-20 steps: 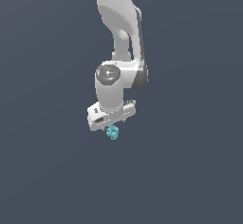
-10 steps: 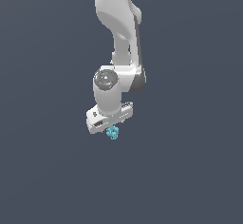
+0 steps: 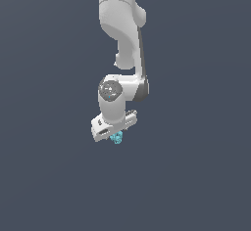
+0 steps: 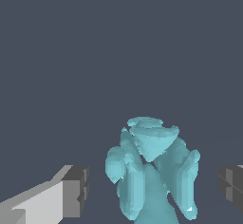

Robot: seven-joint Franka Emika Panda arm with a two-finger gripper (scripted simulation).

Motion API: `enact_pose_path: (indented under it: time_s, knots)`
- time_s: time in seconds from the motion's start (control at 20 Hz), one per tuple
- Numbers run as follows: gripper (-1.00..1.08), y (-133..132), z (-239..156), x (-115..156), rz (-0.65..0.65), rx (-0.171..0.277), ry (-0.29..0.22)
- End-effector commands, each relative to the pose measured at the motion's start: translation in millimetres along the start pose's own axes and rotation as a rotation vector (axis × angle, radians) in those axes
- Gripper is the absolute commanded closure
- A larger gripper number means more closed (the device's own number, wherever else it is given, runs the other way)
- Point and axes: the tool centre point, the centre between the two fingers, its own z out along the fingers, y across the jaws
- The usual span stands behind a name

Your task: Pick up the object and move it to a goal position.

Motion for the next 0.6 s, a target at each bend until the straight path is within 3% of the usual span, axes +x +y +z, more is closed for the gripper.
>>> enact_pose_path:
  time_s: [0.0,0.25,0.3,0.55]
  knots:
    - [-0.92,-0.2,11.2,-0.1,-0.001,0.0,0.0]
    - [-0.92,0.8,17.0,0.8,-0.001,0.0,0.0]
    - [1.08,0.8,17.0,0.8,-0.001,0.0,0.0]
    - [1.08,0.8,17.0,0.8,-0.001,0.0,0.0]
